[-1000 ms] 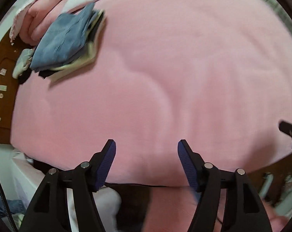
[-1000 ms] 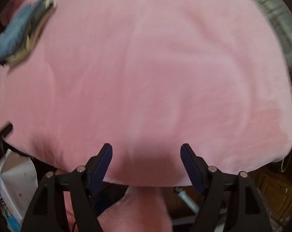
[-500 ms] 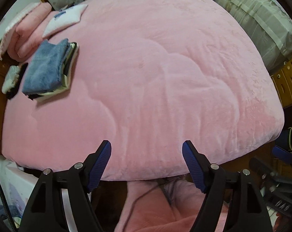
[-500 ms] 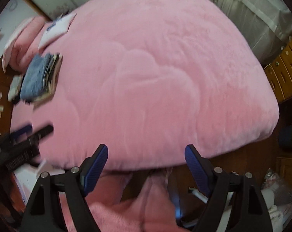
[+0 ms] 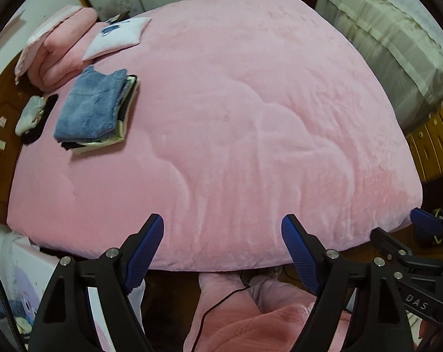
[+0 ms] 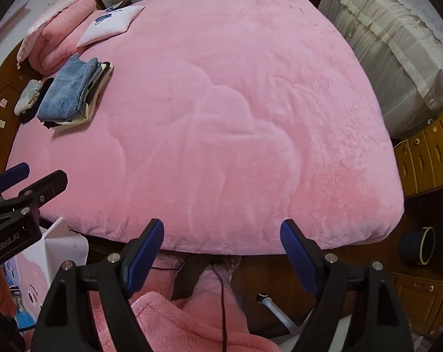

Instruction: Fold large clothes

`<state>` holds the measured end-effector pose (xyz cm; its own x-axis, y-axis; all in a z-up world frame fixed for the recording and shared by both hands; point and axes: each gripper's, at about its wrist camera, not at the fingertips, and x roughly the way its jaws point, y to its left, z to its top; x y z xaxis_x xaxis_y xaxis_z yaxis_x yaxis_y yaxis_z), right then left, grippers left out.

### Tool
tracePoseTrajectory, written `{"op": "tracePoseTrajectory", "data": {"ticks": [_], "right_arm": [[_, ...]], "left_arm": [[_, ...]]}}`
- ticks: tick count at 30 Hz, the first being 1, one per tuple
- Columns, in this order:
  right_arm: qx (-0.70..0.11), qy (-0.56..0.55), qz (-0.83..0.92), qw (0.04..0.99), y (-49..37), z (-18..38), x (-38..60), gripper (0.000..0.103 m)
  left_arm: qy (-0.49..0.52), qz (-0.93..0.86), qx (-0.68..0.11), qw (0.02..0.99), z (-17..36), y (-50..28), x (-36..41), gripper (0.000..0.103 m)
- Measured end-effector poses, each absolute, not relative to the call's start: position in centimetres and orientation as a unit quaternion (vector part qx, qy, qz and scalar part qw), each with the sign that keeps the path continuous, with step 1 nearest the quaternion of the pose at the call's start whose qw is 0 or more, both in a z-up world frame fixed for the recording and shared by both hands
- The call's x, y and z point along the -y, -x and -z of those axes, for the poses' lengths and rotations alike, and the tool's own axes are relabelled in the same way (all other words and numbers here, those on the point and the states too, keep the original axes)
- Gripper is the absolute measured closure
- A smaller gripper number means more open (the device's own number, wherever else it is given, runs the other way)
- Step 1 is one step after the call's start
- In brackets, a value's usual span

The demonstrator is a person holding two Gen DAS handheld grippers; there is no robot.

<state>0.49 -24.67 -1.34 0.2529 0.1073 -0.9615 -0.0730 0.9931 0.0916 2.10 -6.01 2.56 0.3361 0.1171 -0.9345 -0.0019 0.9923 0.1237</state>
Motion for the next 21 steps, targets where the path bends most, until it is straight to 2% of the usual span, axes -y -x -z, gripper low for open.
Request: {"op": "tracePoseTrajectory", "data": {"ticks": [14,19,21], "right_arm": [[-0.527,-0.004,-0.051,0.848,1.2,-3.3,23.5,0.021],[-0.507,0.014,-0.040,0.861,0.7,-1.0,22.4,0.021],[-0.536,0.025,-0.043,0.843,0.1,1.1,21.6,0.021]], "left_arm": [[0.014,-0.091,-0.540,0.837,-3.6,1.3,3.1,0.021],[0.005,-0.113,-0.514,0.850,-2.5,1.2,2.3,0.021],[0.000,-0.108,-0.526,0.844,-1.1,1.0,2.0,0.021]]}}
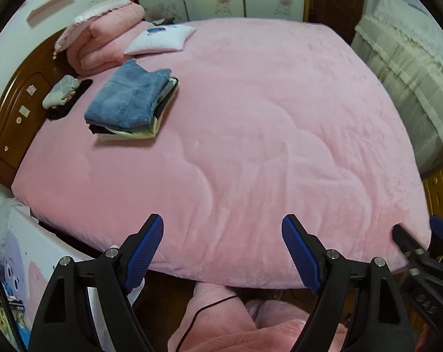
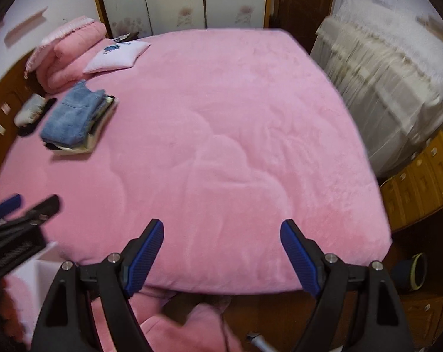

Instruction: Fold large clothes

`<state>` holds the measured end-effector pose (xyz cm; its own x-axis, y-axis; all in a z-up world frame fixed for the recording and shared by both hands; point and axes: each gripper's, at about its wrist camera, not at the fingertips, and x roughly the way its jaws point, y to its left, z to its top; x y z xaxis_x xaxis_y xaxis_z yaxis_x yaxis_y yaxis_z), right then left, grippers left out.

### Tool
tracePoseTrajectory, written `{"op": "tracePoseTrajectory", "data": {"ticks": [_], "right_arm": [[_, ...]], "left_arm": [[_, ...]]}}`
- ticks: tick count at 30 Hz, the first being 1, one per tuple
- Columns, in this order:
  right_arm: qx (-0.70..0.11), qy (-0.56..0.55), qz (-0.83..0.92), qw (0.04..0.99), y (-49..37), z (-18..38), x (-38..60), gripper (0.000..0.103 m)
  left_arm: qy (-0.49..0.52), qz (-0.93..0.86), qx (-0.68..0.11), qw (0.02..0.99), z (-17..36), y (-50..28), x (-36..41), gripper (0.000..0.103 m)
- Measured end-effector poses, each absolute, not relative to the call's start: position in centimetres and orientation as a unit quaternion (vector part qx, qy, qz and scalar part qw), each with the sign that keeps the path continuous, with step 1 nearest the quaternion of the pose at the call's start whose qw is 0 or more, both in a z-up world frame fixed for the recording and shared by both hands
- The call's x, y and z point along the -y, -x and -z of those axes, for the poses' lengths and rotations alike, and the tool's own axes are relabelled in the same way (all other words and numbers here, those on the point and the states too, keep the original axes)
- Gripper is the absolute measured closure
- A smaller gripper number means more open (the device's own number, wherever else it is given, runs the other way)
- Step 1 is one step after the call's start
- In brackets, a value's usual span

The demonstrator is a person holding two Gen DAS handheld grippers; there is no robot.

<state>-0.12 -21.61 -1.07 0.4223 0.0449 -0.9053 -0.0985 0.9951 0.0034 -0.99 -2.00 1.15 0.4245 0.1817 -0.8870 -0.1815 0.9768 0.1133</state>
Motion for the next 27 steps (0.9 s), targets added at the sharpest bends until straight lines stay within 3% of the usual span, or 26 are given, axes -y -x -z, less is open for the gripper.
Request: {"op": "tracePoseTrajectory", "data": {"ticks": [13,16,18,22,26,27], "right_arm": [[-0.574,0.024,-0.045,0.817,-0.3,4.1,19.4,0.021],[-0.579,0.021,-0.043,0.814,-0.4,4.3,19.5,0.021],[-0.582,0.022,-0.039,0.812,-0.4,4.5,19.6,0.020],[-0.580,0.019,-0.035,0.814,-0.4,4.3,19.8,0.019],[-0.574,0.017,-0.023,0.818,-0.5,4.0,20.1,0.000],[-0.572,0.015,-0.021,0.820,-0.5,3.9,20.2,0.000]], "left_arm": [[-0.024,-0.069,-0.544,0.836,3.3,0.7,2.5,0.021],[-0.022,-0.064,-0.545,0.836,3.3,0.6,2.5,0.016],[-0.024,-0.071,-0.545,0.835,3.3,0.6,2.5,0.005],[-0.011,-0.071,-0.545,0.836,3.2,0.6,2.1,0.003],[0.005,-0.069,-0.533,0.843,2.6,0.5,1.6,0.001],[0.008,-0.065,-0.529,0.846,2.4,0.5,1.6,0.001]]}}
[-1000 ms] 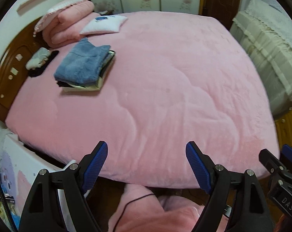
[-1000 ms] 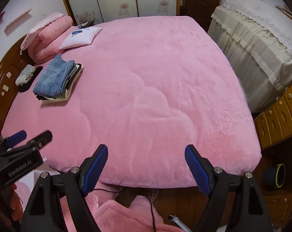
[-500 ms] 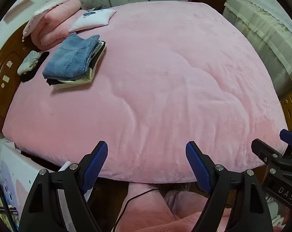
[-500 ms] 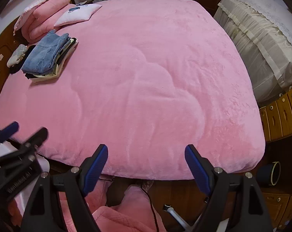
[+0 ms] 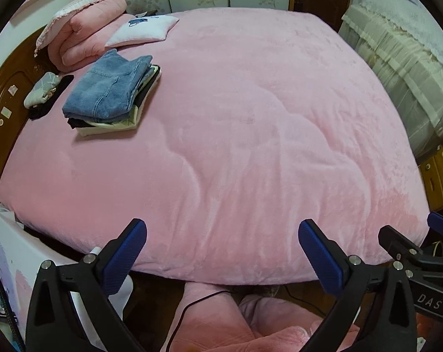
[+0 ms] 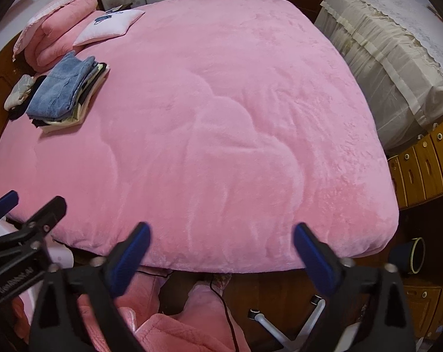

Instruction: Fold large clothes

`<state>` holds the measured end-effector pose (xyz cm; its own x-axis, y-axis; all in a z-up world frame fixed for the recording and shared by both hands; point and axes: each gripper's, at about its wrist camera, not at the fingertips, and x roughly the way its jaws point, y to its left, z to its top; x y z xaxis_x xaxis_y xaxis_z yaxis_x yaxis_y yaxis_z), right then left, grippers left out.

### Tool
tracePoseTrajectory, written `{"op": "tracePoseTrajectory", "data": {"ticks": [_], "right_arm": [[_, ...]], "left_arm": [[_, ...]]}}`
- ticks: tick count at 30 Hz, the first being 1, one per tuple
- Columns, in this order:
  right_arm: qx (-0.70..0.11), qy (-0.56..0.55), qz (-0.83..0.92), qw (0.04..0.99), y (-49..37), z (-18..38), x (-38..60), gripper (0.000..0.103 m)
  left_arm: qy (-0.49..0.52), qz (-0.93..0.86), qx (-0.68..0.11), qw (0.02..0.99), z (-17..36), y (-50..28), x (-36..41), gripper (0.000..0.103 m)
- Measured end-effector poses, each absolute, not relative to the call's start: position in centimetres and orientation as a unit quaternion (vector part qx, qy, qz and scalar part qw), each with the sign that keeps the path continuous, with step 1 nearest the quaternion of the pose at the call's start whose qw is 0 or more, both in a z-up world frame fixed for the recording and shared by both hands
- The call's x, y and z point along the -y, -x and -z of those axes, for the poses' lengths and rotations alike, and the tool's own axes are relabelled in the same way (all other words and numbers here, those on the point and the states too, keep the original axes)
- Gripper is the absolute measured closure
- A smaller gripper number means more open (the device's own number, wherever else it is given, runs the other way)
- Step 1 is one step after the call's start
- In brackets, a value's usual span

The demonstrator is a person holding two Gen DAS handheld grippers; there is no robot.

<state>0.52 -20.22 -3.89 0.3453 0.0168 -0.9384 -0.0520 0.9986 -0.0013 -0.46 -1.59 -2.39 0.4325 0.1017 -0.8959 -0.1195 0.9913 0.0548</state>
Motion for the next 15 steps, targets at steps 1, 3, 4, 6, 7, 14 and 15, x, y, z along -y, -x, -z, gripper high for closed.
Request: {"op": "tracePoseTrajectory", "data": {"ticks": [1,3,4,6,7,14,15], "right_arm": [[-0.569,0.016,-0.018,0.822,-0.6,3.7,20.3,0.000],[-0.564,0.013,-0.015,0.825,-0.7,3.5,20.7,0.000],[-0.561,0.010,-0.015,0.828,-0.8,3.3,20.8,0.000],[-0.556,0.006,-0.017,0.831,-0.9,3.1,21.1,0.000],[-0.555,0.004,-0.019,0.832,-0.9,3.0,21.1,0.000],[-0.547,0.013,-0.027,0.836,-1.1,2.6,21.1,0.000],[-0.548,0.014,-0.027,0.836,-1.1,2.7,21.1,0.000]], "left_arm": [[0.010,-0.064,-0.527,0.848,2.3,0.4,1.6,0.001],[0.010,-0.057,-0.525,0.849,2.1,0.2,1.8,0.001],[0.009,-0.056,-0.524,0.850,2.1,0.1,2.0,0.001],[0.006,-0.053,-0.523,0.851,2.1,0.0,2.2,0.001],[0.006,-0.052,-0.523,0.851,2.0,-0.1,2.3,0.001],[0.008,-0.056,-0.527,0.848,2.3,-0.5,2.4,0.001],[0.010,-0.057,-0.528,0.848,2.3,-0.5,2.3,0.001]]}}
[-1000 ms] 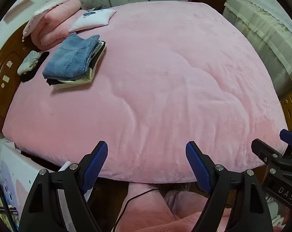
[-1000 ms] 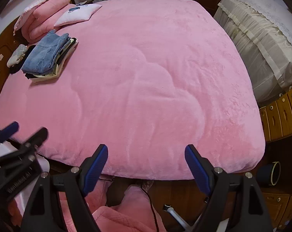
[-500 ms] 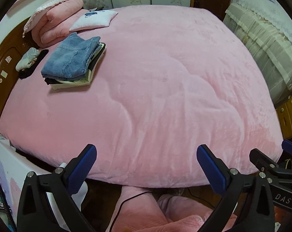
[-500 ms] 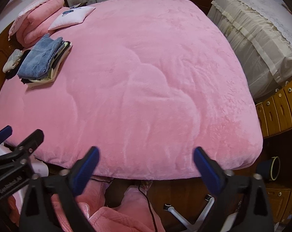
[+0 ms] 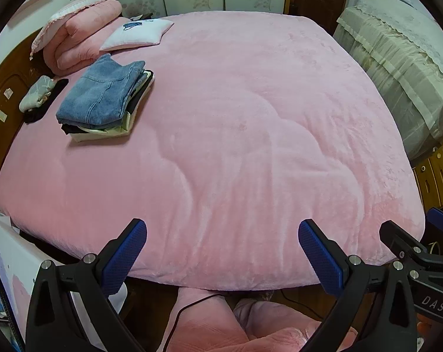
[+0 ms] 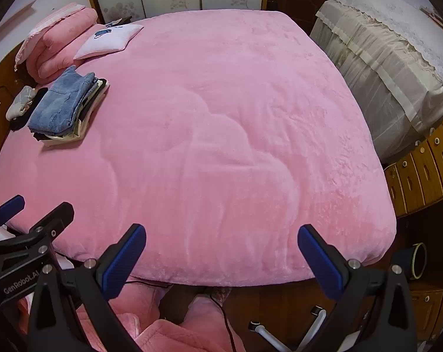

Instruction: Fold large clothes

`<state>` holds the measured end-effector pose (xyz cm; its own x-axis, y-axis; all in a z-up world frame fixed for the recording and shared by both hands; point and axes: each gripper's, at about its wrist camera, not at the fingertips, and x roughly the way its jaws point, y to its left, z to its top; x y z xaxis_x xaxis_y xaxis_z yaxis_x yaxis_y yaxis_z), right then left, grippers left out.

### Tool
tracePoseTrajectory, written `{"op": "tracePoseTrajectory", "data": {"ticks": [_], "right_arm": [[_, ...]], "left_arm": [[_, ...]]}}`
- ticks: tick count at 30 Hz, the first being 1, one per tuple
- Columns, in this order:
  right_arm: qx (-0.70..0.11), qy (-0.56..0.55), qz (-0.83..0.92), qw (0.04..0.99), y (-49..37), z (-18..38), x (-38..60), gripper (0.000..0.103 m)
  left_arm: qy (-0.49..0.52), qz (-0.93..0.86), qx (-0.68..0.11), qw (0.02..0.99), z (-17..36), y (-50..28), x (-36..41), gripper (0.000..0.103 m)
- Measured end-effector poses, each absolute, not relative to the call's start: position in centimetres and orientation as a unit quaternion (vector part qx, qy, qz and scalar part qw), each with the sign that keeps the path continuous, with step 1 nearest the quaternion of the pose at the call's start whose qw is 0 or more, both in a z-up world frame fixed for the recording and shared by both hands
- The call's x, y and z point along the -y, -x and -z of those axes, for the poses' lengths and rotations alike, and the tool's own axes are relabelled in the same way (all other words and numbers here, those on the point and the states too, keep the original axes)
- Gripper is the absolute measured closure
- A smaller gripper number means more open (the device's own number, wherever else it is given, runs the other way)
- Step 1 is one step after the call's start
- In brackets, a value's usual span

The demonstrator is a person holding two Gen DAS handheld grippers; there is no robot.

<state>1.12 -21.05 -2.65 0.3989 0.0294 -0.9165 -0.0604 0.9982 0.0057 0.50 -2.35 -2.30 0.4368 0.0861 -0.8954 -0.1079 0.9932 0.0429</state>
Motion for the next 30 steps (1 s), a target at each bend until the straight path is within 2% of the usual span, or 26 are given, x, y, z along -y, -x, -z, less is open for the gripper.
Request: {"op": "tracePoseTrajectory", "data": {"ticks": [30], "right_arm": [[-0.555,0.017,-0.020,0.831,-1.15,2.95,20.78,0.000]], "left_arm": [[0.012,-0.055,-0.530,0.846,2.73,-0.60,2.65,0.001]]}}
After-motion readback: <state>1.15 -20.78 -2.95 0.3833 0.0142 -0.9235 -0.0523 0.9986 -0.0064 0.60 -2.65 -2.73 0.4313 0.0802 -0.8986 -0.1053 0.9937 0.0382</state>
